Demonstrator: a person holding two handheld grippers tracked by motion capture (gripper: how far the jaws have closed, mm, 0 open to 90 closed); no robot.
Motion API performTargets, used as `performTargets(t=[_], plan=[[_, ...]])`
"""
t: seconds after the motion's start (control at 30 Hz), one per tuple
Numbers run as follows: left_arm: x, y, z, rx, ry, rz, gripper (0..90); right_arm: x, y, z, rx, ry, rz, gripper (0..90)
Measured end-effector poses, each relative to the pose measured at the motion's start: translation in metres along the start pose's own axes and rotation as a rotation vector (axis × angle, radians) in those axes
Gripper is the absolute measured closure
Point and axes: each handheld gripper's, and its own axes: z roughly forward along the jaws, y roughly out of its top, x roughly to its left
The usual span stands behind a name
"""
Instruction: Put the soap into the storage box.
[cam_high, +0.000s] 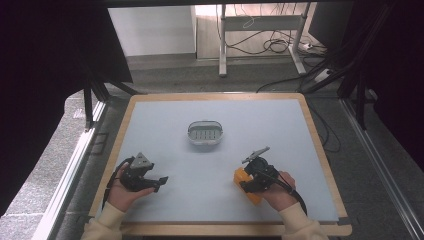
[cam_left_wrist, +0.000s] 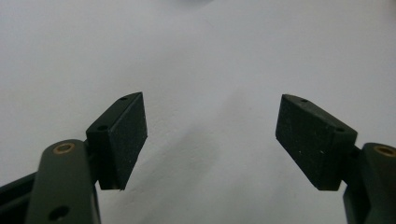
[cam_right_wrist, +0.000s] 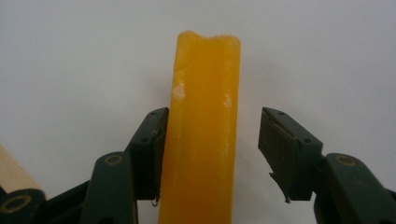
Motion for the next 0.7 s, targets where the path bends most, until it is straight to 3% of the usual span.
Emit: performTargets(t=[0.7], plan=[[0.0000,-0.0003,-0.0004,-0.004,0.002,-0.007,24.8,0.0027,0.0008,0.0058,0.053,0.022,0.015,60.7]])
